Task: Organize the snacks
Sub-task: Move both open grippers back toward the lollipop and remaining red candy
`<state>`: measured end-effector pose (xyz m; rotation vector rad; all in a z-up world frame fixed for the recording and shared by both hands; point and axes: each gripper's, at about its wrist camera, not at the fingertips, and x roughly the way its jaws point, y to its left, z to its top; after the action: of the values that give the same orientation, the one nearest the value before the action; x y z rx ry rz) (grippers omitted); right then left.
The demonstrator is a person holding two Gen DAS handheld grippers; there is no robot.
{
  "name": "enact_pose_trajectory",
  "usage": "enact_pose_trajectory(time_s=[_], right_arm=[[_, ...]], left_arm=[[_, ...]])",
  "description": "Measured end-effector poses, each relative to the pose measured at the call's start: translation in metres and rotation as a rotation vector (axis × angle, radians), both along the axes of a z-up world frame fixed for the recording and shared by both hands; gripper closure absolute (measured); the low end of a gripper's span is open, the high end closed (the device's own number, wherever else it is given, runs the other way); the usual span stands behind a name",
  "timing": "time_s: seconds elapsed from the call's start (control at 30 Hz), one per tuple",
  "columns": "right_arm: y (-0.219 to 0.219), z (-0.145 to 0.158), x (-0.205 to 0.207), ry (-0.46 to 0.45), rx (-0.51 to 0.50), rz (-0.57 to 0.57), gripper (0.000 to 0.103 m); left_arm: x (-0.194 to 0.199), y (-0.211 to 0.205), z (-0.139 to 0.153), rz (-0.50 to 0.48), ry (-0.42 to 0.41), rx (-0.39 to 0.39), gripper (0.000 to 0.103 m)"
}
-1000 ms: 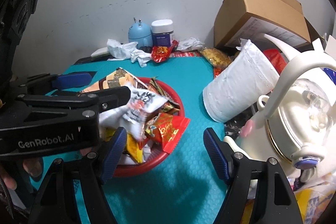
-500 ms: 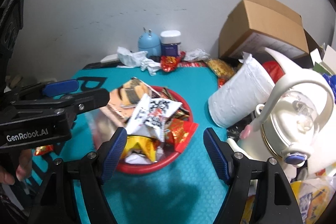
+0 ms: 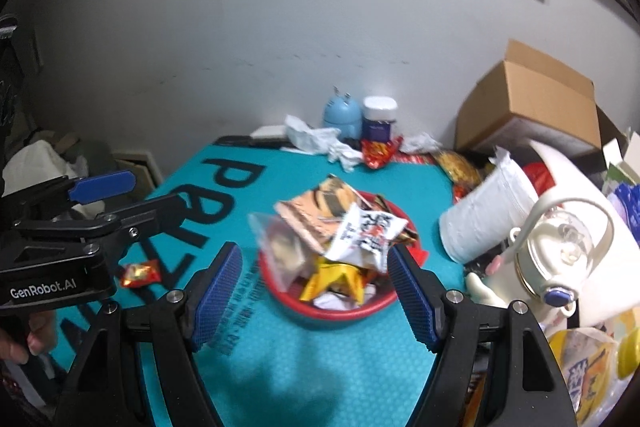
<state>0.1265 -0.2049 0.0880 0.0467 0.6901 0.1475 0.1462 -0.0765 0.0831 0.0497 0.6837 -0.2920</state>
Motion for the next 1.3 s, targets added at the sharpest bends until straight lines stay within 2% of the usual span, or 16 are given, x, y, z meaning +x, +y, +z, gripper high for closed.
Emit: enact_pose_trajectory(time_s=[0.27, 0.57, 0.93, 1.3], right_arm=[[0.022, 0.011, -0.026, -0.036, 0.013, 0.079, 0.027], [0.043, 0.013, -0.055, -0.040, 0.003, 0.138, 0.027], [0.081, -0.010, -0.072, 0.016, 0.002, 0.242, 0.027], [0.115, -0.046, -0.059, 0.114, 0.001, 0.342, 0.027]], left_arm=[[-0.044, 0.020, 0.017, 0.047, -0.049, 0.008, 0.027], [-0.084, 0.040, 0.015, 0.085, -0.067, 0.019, 0.027], [-0.110, 0.073, -0.007, 0.154, -0.028, 0.011, 0.027], [-0.104, 0.101, -0.046, 0.189, 0.073, -0.028, 0.027]])
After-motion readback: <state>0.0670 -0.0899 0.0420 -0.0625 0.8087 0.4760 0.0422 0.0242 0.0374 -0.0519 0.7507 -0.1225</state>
